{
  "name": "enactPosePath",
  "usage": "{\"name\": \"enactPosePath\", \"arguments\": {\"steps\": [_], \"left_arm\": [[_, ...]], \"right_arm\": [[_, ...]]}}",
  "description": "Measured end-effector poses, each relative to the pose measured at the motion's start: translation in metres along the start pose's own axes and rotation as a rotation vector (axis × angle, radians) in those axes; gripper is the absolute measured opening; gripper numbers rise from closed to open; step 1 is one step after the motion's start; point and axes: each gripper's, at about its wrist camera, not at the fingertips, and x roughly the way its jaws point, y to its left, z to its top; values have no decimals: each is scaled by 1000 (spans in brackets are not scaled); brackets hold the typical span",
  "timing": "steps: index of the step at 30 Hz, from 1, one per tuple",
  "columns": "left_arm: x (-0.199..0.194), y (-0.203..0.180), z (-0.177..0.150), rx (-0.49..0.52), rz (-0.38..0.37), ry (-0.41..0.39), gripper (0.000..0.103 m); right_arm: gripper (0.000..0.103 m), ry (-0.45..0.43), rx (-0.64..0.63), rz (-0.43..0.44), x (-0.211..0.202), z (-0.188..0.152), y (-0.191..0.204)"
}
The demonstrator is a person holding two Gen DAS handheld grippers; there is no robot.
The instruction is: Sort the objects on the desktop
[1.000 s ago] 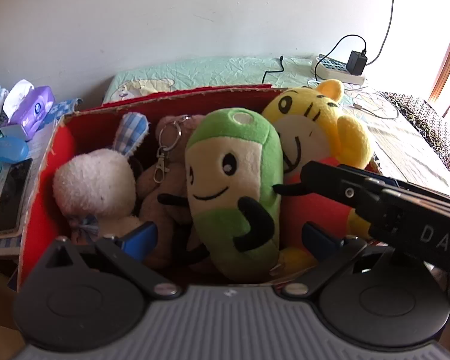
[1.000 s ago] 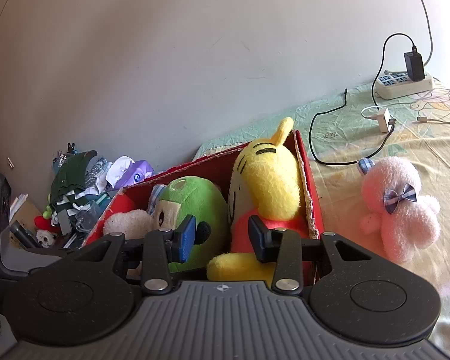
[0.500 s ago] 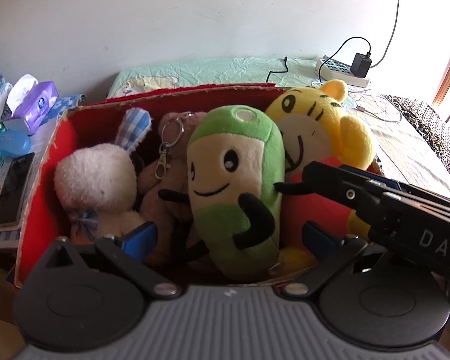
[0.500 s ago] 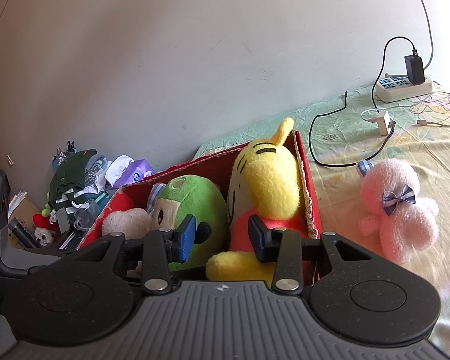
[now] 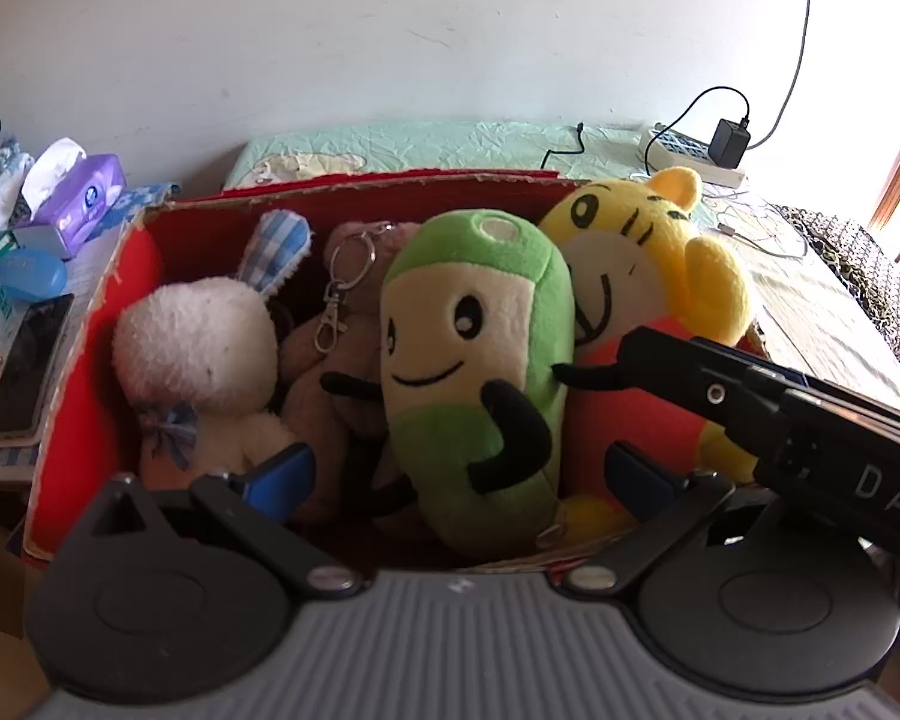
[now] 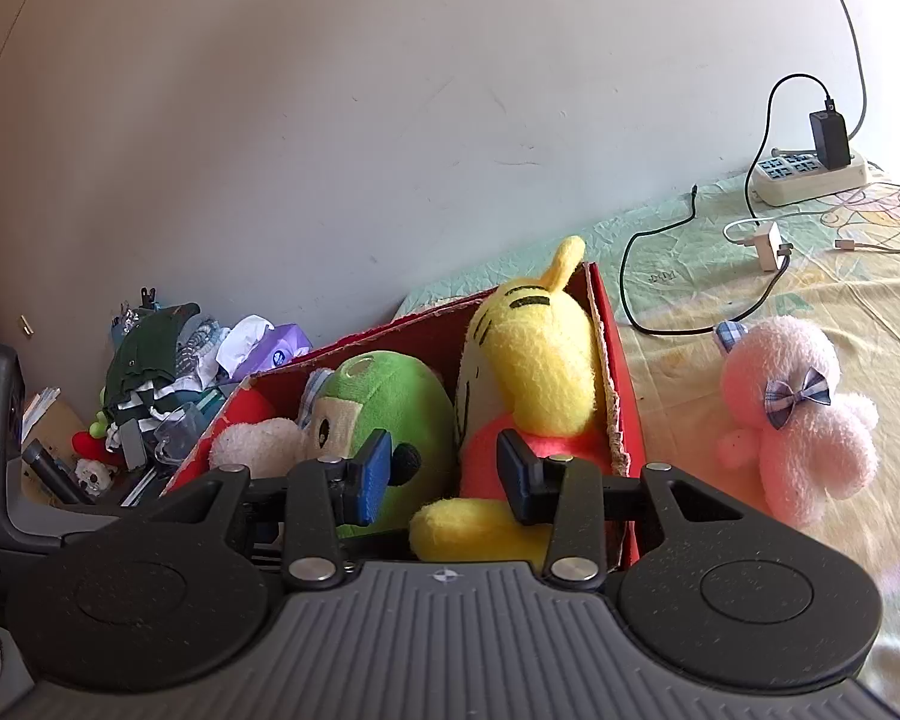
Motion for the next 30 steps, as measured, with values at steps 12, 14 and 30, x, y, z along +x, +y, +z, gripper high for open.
{"name": "enactPosePath", "arguments": {"steps": [12,14,30], "left_arm": [[-4,-3,-3,-10,34,-22,102],[-4,-5,-3,-8,43,-25,102],[-6,-11,-7,-62,117,-43,102]], "right_arm": [[41,2,-9,27,-1,1,-2],[41,12,-12,38,-2,2,-3],[41,106,-29,96,-3,11,-10]]}}
